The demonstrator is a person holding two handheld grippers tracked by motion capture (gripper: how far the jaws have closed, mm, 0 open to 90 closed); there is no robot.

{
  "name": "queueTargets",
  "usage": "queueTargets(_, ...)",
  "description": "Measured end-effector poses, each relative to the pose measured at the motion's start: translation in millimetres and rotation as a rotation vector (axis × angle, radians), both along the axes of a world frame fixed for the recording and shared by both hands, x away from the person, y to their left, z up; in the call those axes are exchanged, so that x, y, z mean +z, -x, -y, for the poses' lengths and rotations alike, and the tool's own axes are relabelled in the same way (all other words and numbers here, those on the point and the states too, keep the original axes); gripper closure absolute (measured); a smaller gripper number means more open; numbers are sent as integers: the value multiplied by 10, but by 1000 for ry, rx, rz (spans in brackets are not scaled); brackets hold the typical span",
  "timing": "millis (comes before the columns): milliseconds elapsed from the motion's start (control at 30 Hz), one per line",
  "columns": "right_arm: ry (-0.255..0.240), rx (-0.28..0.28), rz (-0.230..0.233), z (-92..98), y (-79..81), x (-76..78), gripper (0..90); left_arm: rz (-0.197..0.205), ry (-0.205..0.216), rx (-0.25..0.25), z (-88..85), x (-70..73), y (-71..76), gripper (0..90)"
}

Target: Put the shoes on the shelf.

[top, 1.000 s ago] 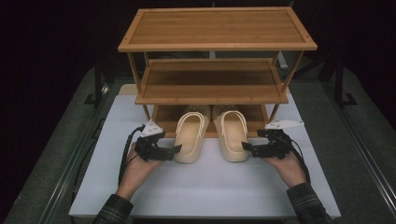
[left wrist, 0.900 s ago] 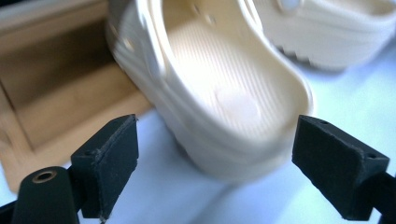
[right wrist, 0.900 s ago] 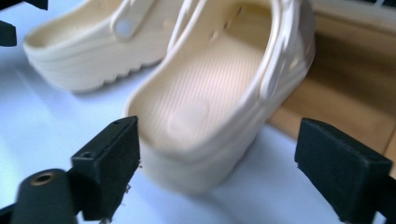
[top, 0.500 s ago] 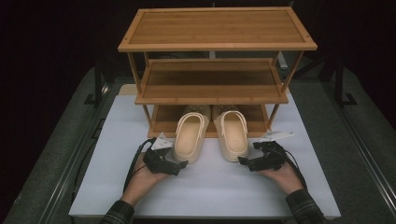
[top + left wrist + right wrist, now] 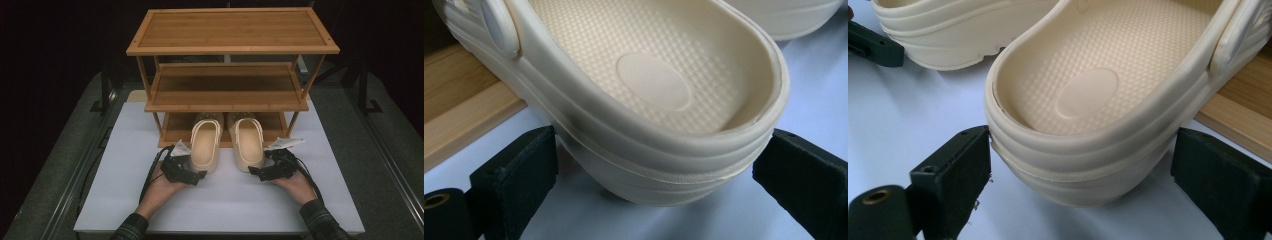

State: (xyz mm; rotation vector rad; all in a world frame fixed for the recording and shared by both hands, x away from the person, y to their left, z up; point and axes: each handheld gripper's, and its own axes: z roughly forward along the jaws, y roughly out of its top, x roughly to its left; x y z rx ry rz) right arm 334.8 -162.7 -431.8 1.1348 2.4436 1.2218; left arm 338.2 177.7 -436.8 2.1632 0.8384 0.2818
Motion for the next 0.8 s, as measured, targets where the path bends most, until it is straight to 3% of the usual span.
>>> queueTargets(500,-25,-12,36,-264,-225,53,100,27,-12,19,324,-35,-213,38)
queueTargets(800,-33,-20,58,-241,-335,24,103,29,-12,31,365,-42,-335,34)
